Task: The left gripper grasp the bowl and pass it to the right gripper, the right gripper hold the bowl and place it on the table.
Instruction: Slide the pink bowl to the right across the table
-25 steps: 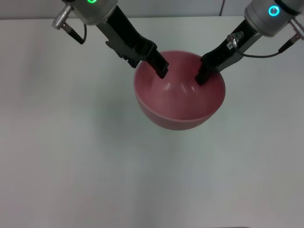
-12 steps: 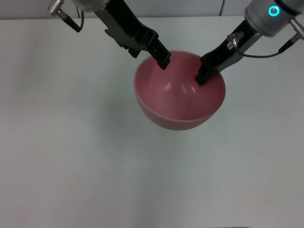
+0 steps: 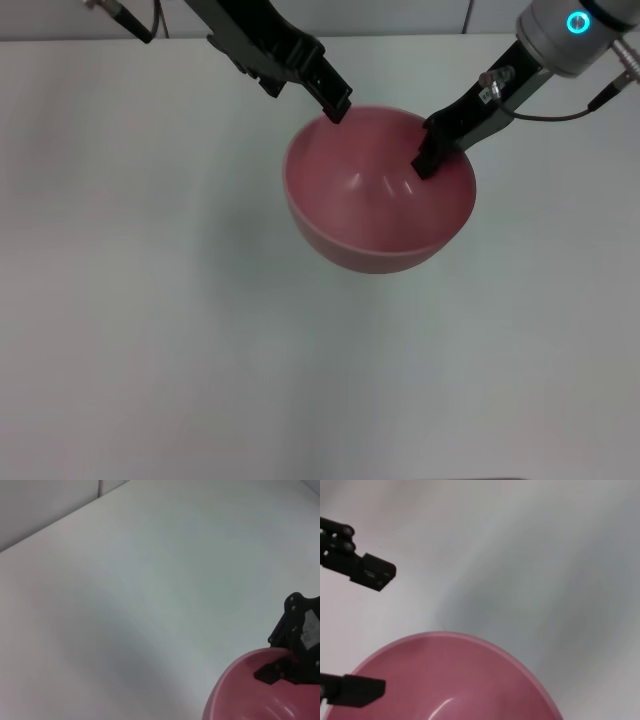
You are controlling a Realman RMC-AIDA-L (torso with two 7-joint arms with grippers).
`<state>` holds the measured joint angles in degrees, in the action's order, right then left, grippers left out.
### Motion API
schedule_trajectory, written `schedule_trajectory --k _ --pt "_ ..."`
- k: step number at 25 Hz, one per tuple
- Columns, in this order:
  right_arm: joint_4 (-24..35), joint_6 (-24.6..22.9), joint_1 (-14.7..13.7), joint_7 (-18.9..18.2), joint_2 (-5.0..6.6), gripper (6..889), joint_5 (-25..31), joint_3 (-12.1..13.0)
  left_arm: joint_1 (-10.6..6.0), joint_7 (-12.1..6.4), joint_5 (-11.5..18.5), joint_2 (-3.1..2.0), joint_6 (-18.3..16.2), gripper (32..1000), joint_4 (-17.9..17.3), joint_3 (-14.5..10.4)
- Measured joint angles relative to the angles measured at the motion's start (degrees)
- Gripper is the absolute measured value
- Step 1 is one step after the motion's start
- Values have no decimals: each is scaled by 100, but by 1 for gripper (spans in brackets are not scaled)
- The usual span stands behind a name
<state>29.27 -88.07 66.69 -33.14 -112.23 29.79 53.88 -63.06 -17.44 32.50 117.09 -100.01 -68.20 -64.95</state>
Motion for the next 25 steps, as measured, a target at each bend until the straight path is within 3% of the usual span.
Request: schedule_trajectory --k 7,12,25 --pt "0 0 -16 1 0 28 -18 0 6 19 -137 -6 -107 847 -164 0" --pt "0 6 -53 0 0 28 -21 0 1 21 -431 -11 -111 847 -166 0" --pt "0 216 -173 -8 3 28 -235 0 -4 19 -455 -11 -54 847 -105 -1"
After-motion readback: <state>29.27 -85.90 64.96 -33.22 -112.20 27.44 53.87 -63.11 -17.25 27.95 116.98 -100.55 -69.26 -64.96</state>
